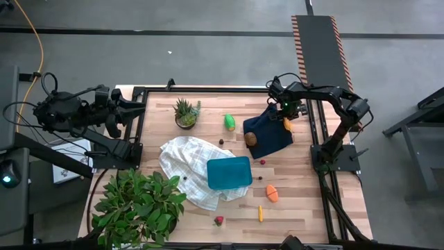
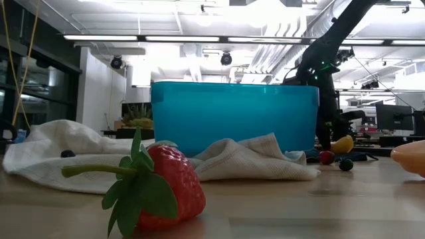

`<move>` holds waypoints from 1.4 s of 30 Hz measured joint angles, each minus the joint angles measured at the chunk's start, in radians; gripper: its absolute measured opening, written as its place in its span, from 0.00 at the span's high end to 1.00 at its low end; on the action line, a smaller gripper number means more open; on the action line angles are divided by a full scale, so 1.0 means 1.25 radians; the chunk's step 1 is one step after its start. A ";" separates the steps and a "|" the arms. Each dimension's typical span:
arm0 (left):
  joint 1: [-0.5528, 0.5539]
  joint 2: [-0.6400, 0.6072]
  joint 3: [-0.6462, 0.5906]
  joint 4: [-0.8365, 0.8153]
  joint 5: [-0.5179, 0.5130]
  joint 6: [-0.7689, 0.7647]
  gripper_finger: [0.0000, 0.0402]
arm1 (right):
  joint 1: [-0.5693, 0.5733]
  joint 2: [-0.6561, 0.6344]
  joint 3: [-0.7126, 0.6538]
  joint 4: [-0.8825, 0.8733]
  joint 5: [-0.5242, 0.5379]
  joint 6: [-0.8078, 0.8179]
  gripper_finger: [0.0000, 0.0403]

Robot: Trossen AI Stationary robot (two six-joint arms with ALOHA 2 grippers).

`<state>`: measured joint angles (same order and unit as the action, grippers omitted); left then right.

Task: Pick and placing Produce into tupperware
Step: Put the yellow banana into the blue bin

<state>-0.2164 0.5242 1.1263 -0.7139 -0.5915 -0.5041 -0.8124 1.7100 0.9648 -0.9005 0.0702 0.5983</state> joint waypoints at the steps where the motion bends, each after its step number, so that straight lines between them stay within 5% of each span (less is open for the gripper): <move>1: 0.000 0.000 0.000 0.000 0.000 0.000 0.72 | 0.000 0.000 0.000 0.000 0.000 0.000 0.68; 21: 0.000 0.000 0.000 0.000 0.000 0.000 0.72 | 0.001 -0.078 0.087 -0.047 -0.017 -0.025 0.69; 42: 0.000 0.000 0.000 0.000 0.000 0.001 0.72 | 0.049 -0.122 0.418 0.009 -0.113 -0.067 0.69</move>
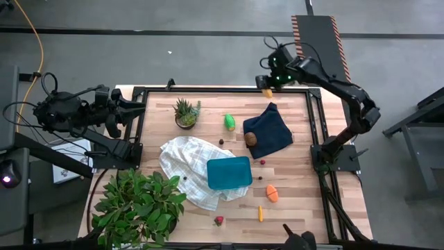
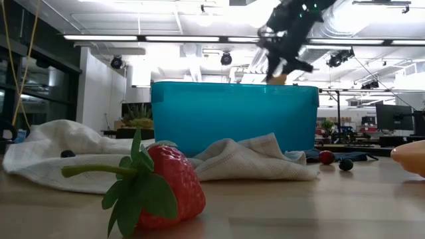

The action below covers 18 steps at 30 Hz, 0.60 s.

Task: Pick and placing Produce into tupperware
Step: Put the yellow banana into the blue bin

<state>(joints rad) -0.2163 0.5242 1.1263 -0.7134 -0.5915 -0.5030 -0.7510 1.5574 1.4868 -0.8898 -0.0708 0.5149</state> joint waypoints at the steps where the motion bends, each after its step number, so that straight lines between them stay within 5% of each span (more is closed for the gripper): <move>1: 0.000 0.000 0.000 0.000 0.000 0.000 0.72 | 0.004 0.000 0.018 0.007 -0.003 -0.003 0.69; 18: 0.000 0.000 0.000 0.000 0.000 0.000 0.72 | 0.084 0.000 0.251 0.052 -0.075 -0.067 0.69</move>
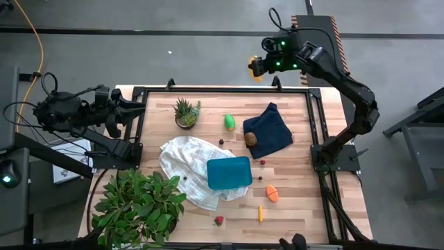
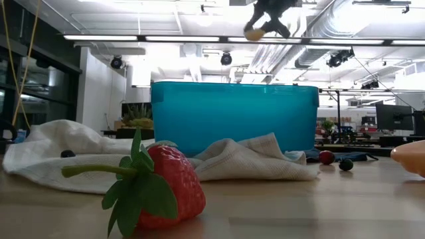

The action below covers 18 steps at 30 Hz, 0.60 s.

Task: Pick and placing Produce into tupperware
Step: Put the yellow banana into the blue bin

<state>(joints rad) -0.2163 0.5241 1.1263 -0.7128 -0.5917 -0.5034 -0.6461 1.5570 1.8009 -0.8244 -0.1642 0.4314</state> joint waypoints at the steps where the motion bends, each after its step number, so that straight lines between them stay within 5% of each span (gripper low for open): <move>1: 0.000 0.000 0.000 0.000 0.000 0.000 0.72 | 0.008 0.000 0.005 0.007 -0.008 -0.003 0.69; 18: 0.000 0.000 0.000 0.004 0.000 -0.005 0.72 | 0.185 0.000 0.032 0.169 -0.119 -0.024 0.69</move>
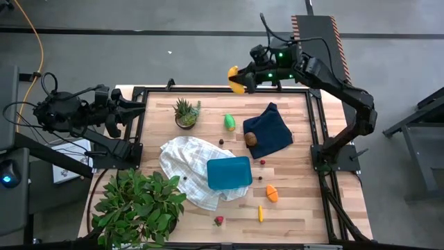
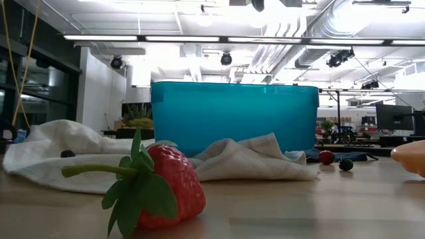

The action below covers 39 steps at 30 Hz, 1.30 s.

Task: Pick and placing Produce into tupperware
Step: Put the yellow banana into the blue bin

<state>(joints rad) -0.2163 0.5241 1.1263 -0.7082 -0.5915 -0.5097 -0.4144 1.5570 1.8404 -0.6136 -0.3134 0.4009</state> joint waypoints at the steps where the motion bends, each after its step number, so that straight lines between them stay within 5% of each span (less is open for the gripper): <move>1: 0.000 0.000 0.000 0.000 0.000 0.000 0.72 | 0.011 0.000 0.000 0.003 -0.004 -0.003 0.69; 25: 0.000 0.000 0.000 0.000 0.000 -0.029 0.72 | 0.284 0.000 0.000 0.070 -0.064 -0.007 0.69; 39: 0.000 0.008 0.000 -0.008 0.048 -0.101 0.72 | 0.401 0.004 -0.008 -0.061 0.115 -0.022 0.69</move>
<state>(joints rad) -0.2162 0.5340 1.1267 -0.7181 -0.5311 -0.6357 0.0866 1.5618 1.8309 -0.6896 -0.1697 0.3733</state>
